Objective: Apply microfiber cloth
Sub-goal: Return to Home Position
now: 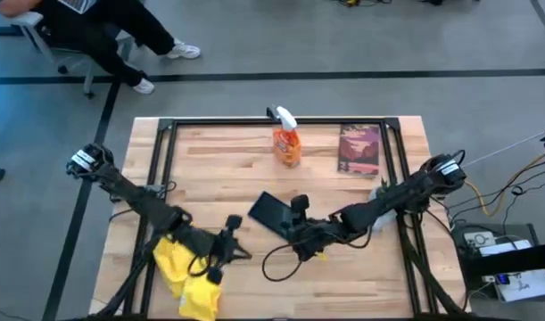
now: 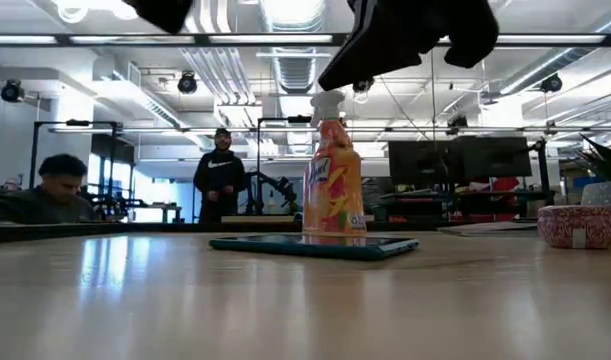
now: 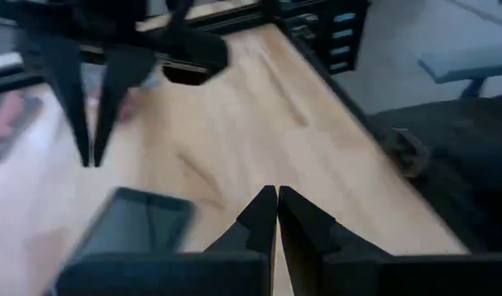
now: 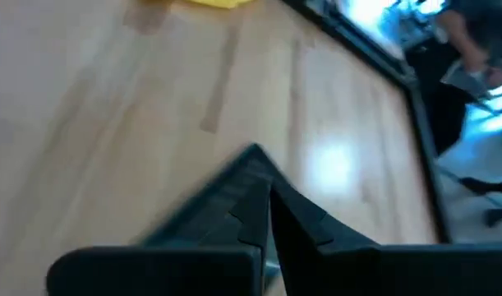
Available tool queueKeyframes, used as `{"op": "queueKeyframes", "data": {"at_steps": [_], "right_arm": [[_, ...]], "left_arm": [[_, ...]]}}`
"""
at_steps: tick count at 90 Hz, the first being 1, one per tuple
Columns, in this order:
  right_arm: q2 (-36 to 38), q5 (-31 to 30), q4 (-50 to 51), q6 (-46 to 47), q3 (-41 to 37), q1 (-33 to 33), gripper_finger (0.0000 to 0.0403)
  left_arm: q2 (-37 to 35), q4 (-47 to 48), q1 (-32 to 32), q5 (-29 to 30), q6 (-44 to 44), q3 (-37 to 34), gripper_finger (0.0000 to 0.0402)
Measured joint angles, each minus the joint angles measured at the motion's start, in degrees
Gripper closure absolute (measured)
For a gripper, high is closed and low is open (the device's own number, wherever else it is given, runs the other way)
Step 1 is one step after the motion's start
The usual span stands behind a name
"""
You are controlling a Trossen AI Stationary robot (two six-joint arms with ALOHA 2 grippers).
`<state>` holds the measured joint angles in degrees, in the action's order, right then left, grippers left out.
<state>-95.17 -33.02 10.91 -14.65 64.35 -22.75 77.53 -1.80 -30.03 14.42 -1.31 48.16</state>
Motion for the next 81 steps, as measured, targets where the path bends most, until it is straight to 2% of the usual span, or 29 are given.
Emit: {"op": "queueKeyframes", "data": {"at_steps": [22, 41, 50, 68, 81], "right_arm": [[6.32, -0.58, 4.15, 4.18, -6.75, 3.15, 0.0403], [13.64, -0.04, 3.59, 8.72, -16.39, 5.67, 0.0403], [16.99, -0.01, 2.83, 12.20, -20.92, 6.21, 0.0403], [21.78, 0.18, -10.36, 13.87, -31.28, 6.28, 0.0403], [24.29, 0.47, -17.33, 13.70, -37.55, 6.28, 0.0403]], "left_arm": [[-0.45, -2.38, 11.17, -0.70, 6.65, -0.50, 0.0402], [-0.47, -17.04, 19.10, -10.54, 9.30, -6.83, 0.0402], [-0.47, -25.52, 22.10, -11.14, 8.75, -11.37, 0.0402], [-0.60, -40.36, 26.38, -11.08, 7.70, -19.87, 0.0402], [-1.90, -46.45, 29.45, -11.07, 5.68, -26.22, 0.0402]]}}
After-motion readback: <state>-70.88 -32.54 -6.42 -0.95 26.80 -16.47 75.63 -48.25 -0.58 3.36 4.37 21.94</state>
